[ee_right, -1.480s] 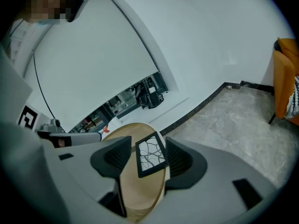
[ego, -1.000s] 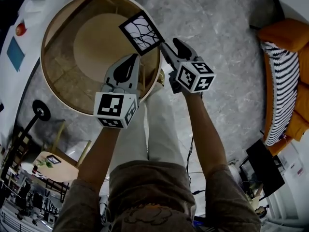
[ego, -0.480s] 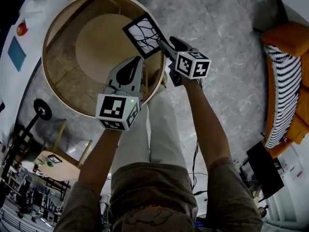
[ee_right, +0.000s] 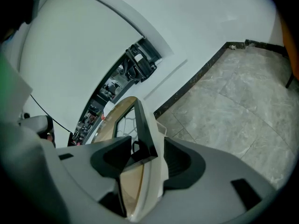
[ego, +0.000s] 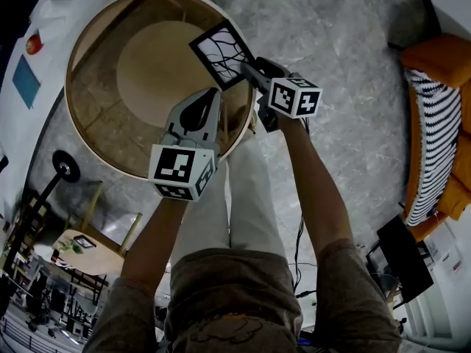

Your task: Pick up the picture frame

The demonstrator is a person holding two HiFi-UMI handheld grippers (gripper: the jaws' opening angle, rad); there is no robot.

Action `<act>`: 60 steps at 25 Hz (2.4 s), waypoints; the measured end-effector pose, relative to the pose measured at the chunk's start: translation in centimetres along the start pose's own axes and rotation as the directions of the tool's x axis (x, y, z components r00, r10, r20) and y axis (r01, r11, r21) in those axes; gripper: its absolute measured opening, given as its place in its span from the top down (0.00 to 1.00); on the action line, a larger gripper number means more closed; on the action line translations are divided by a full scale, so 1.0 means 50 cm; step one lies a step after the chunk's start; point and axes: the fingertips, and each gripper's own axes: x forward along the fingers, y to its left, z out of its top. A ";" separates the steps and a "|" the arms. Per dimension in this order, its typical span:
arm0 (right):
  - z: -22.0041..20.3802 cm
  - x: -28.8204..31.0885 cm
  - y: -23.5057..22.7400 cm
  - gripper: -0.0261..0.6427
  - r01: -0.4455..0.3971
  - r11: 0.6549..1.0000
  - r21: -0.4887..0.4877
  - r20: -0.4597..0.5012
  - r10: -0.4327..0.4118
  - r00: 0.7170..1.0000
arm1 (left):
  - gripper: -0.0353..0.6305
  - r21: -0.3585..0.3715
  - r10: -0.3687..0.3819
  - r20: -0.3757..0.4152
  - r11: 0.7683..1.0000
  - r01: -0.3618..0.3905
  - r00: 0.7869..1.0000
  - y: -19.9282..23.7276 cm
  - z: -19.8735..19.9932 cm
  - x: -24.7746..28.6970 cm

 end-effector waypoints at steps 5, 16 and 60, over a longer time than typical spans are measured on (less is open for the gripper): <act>-0.005 0.003 -0.001 0.61 -0.036 0.996 0.079 0.007 0.035 0.999 | 0.92 -0.006 0.001 -0.005 1.000 -0.001 1.000 0.002 -0.004 0.003; -0.010 0.002 0.003 0.67 -0.072 0.988 0.136 -0.042 0.078 0.996 | 0.92 -0.008 -0.004 -0.007 1.000 0.004 1.000 -0.002 -0.007 0.004; 0.102 -0.389 0.287 0.84 -0.044 0.999 0.005 0.125 0.043 0.991 | 0.92 -0.037 0.005 -0.046 0.999 -0.007 0.999 -0.124 0.128 -0.221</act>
